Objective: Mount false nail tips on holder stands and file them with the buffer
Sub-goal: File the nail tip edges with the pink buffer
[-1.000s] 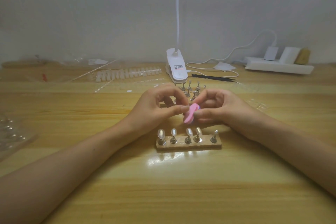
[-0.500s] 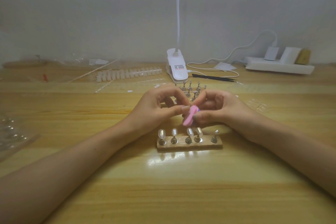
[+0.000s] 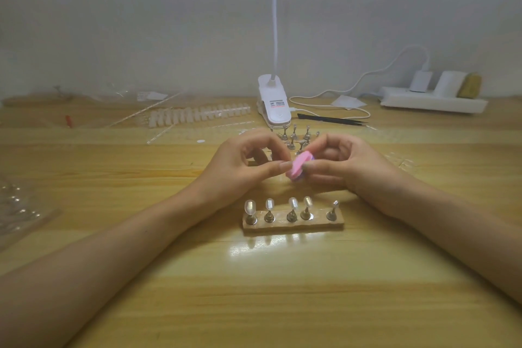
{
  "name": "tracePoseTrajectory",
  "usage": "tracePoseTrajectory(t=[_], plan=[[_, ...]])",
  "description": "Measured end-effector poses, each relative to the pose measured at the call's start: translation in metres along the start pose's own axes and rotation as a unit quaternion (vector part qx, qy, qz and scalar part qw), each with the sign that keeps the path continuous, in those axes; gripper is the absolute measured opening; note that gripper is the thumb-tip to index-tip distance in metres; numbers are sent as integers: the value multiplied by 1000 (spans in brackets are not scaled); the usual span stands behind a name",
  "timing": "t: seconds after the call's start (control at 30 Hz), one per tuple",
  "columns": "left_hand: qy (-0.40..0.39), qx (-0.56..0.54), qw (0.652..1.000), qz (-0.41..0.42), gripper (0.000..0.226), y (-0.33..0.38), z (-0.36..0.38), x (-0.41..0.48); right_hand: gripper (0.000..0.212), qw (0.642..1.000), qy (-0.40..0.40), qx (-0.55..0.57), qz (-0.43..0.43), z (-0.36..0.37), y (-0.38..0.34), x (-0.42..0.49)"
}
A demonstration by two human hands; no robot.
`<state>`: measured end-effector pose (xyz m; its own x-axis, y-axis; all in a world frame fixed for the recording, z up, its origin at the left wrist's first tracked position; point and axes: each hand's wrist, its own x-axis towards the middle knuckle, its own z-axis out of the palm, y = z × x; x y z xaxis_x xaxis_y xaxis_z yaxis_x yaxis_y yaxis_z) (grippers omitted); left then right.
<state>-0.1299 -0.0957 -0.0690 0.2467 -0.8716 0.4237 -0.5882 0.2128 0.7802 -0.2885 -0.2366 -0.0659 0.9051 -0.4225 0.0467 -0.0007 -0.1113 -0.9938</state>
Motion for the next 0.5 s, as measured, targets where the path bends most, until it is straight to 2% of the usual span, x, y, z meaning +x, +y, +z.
tracePoseTrajectory(t=[0.13,0.23,0.33,0.47,0.5], plan=[[-6,4,1000,10,4,0,0,0,19,999,-38,-6,4,1,-1,0],[0,-2,1000,5,5,-1,0,1,26,1000,6,23,-5,-1,0,0],[-8,9,1000,13,5,0,0,0,21,999,-50,-15,7,0,-2,0],[0,2,1000,8,5,-1,-1,1,25,1000,1,17,-2,-3,0,1],[-3,6,1000,9,5,-1,-1,1,24,1000,-10,18,1,-3,0,1]])
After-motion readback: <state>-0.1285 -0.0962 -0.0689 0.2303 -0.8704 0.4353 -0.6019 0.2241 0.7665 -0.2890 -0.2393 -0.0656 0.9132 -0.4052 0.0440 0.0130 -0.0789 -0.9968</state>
